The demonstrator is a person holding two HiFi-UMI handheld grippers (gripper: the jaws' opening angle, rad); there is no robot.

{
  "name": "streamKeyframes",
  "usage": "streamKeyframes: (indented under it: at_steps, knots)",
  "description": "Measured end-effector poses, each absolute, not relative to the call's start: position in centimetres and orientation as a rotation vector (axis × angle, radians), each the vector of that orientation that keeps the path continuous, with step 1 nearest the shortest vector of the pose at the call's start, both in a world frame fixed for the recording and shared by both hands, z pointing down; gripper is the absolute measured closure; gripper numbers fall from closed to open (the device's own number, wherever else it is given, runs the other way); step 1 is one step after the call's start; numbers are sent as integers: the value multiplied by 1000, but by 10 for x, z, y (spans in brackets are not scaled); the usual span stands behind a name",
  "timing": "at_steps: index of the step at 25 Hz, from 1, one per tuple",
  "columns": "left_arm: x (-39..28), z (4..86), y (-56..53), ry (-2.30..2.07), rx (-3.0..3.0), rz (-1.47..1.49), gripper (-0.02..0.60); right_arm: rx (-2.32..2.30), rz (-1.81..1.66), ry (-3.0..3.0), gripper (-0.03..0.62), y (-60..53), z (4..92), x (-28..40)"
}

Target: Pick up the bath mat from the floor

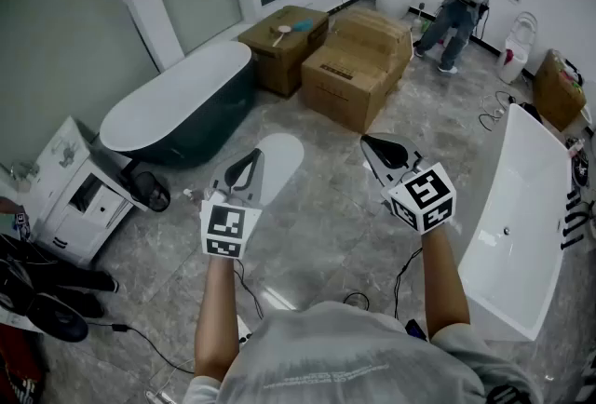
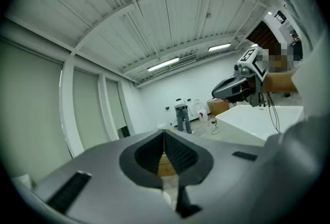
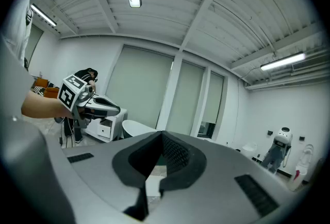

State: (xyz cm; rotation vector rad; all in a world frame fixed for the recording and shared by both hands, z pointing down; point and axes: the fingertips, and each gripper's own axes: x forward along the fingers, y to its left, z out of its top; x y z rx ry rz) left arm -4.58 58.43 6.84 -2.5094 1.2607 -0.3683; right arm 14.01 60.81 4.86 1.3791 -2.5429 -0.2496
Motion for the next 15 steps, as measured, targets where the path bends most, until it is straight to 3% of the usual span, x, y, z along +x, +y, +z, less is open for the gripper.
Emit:
streamKeyframes:
  at_steps: [15]
  knots:
    - [-30,83,593,1285,-2525,-389,563,1369,-245,-2544,579,612,64,163]
